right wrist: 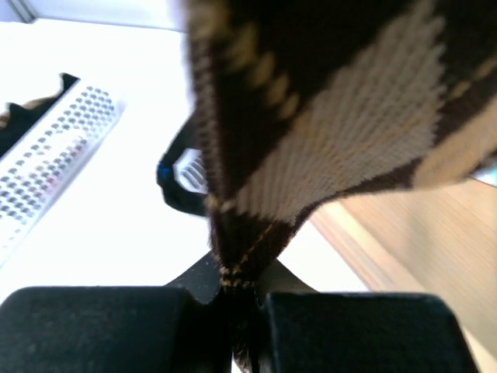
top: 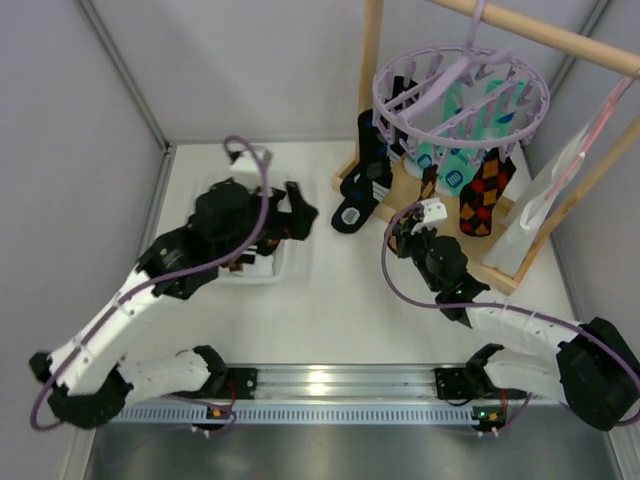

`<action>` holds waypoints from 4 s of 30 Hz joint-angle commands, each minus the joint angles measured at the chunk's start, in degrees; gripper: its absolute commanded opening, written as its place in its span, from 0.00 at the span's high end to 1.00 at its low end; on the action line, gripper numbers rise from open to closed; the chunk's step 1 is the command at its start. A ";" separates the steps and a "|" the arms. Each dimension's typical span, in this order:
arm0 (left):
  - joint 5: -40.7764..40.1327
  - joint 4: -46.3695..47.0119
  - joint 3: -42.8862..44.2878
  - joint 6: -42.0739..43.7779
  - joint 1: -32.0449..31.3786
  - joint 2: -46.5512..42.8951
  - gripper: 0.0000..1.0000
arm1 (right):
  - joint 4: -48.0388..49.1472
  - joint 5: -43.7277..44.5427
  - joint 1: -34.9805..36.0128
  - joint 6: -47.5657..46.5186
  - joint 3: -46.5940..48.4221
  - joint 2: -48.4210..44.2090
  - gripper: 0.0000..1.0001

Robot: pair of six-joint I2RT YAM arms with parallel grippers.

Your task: Remove the socks clipped to the hanger

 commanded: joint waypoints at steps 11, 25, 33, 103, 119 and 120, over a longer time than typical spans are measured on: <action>-18.76 5.26 41.73 15.90 -28.40 35.10 0.02 | 5.15 16.14 17.86 2.51 1.40 -4.17 1.00; -8.91 10.62 51.14 14.68 -20.58 47.59 0.11 | 0.05 15.25 22.26 3.66 0.60 -11.56 1.00; -8.39 12.46 55.63 14.68 -19.17 51.99 0.23 | -0.74 15.17 23.05 3.04 1.13 -11.92 1.00; -36.51 -14.78 -10.90 -4.30 21.79 -16.38 0.02 | -40.71 -22.18 21.03 -5.66 71.10 44.36 1.00; -15.62 -7.33 -18.62 0.70 21.52 -23.86 0.02 | -40.23 -14.03 18.57 -3.38 70.52 39.88 0.10; -12.63 -6.09 -19.42 1.40 21.61 -23.51 0.02 | -39.42 -12.10 18.13 -1.98 63.00 34.20 0.10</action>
